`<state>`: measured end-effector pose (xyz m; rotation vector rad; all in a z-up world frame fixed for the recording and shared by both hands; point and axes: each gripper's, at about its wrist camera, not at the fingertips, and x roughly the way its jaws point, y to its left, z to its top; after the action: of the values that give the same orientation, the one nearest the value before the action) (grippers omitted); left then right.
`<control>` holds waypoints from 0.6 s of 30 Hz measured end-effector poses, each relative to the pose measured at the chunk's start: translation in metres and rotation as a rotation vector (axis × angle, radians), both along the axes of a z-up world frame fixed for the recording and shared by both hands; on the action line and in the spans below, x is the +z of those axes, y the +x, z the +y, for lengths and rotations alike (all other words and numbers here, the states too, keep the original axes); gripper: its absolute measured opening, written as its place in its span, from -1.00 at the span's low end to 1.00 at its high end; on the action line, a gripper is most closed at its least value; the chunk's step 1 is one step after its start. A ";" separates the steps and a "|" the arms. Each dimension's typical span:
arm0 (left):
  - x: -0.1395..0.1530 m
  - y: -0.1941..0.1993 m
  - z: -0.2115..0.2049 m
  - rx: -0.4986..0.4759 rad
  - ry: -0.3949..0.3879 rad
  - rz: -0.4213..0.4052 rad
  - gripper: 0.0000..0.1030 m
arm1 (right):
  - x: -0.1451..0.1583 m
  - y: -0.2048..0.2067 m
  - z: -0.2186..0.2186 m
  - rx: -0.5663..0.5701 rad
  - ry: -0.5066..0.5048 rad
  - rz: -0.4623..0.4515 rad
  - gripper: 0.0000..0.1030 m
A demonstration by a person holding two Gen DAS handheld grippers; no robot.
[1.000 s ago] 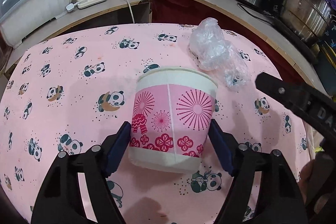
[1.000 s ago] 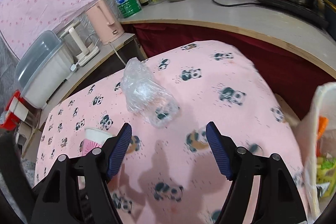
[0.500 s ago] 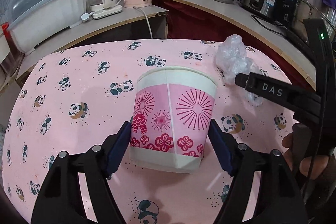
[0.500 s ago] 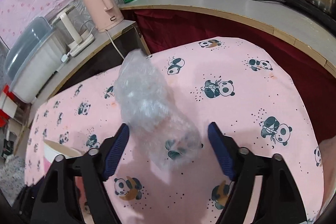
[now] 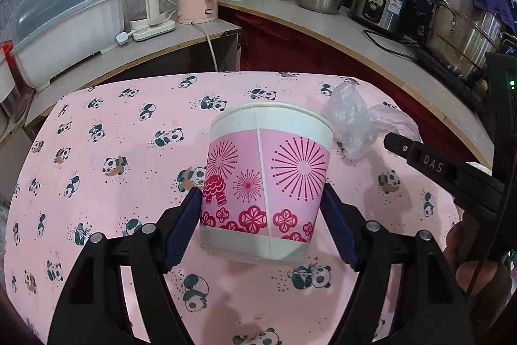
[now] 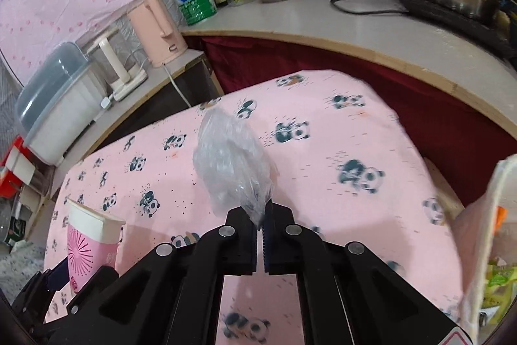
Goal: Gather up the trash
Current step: 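Carry the paper cup with the left tool while the right tool carries the plastic bag to the wastebasket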
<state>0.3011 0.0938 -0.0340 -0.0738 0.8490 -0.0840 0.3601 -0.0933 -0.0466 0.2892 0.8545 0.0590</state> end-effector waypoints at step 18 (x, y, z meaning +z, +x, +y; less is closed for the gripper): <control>0.054 -0.071 -0.113 -0.178 -0.053 -0.053 0.36 | 0.083 -0.129 -0.134 -0.227 0.064 -0.159 -0.95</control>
<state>0.2305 -0.0195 0.0198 -0.0450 0.7994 -0.2743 0.2313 -0.2275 0.0362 0.4343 0.6582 -0.1016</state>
